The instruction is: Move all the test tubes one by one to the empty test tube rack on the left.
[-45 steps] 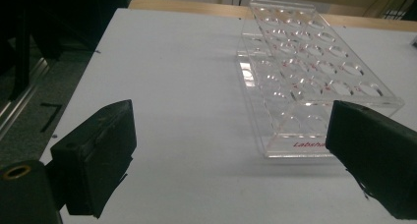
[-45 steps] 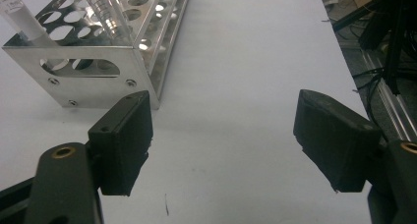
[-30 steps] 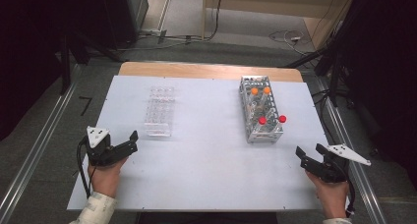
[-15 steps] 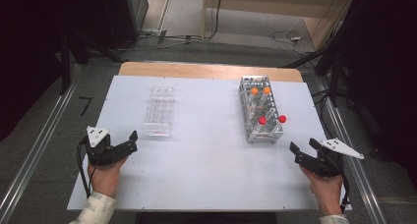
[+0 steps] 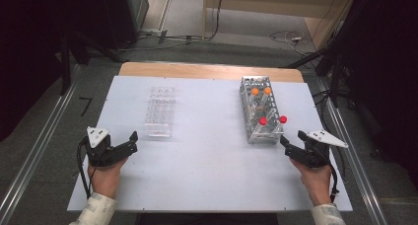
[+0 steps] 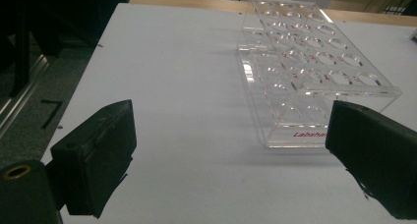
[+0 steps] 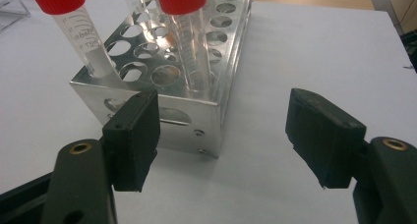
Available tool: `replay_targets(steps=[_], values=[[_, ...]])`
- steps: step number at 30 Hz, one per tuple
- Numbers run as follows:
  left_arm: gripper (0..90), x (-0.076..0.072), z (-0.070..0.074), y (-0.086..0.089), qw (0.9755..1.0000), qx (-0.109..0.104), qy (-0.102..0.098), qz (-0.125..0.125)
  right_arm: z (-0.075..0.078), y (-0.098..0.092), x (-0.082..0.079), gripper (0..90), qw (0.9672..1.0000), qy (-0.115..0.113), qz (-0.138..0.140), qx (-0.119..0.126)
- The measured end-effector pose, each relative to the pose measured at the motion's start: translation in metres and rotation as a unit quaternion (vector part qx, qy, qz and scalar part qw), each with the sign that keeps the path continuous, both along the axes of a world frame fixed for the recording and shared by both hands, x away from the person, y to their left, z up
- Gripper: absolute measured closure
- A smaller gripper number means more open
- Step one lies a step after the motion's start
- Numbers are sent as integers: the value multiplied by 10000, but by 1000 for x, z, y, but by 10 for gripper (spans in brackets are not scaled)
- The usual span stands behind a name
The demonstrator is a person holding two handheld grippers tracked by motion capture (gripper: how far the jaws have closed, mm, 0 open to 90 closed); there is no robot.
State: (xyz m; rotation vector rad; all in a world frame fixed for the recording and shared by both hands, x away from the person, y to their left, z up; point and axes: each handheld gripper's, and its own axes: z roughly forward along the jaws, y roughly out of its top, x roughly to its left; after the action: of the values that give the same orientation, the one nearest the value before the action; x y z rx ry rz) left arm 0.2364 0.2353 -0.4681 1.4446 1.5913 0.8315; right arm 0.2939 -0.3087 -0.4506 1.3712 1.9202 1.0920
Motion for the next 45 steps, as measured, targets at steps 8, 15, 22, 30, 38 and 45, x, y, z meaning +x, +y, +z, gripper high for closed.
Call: replay_targets(steps=[8, 15, 22, 30, 38, 45], values=[[55, 0, 0, 1, 10000, 1, 13, 10, 0, 8, 11, 352, 9999, -78, 68, 17], [55, 0, -1, 1, 10000, -8, 15, 19, -1, 15, 19, 435, 9998, -153, 150, 13], [55, 0, -1, 1, 10000, -5, 33, 25, -1, 21, 23, 555, 9996, -214, 198, -19], [55, 0, -1, 1, 10000, -7, 43, 23, -3, 25, 27, 643, 9994, -265, 189, -116], [56, 0, -1, 1, 10000, -12, 43, 20, -2, 26, 26, 710, 9992, -332, 109, -200], [56, 0, -1, 2, 10000, -27, 44, 22, 10, 25, 22, 712, 9985, -507, 61, -181]])
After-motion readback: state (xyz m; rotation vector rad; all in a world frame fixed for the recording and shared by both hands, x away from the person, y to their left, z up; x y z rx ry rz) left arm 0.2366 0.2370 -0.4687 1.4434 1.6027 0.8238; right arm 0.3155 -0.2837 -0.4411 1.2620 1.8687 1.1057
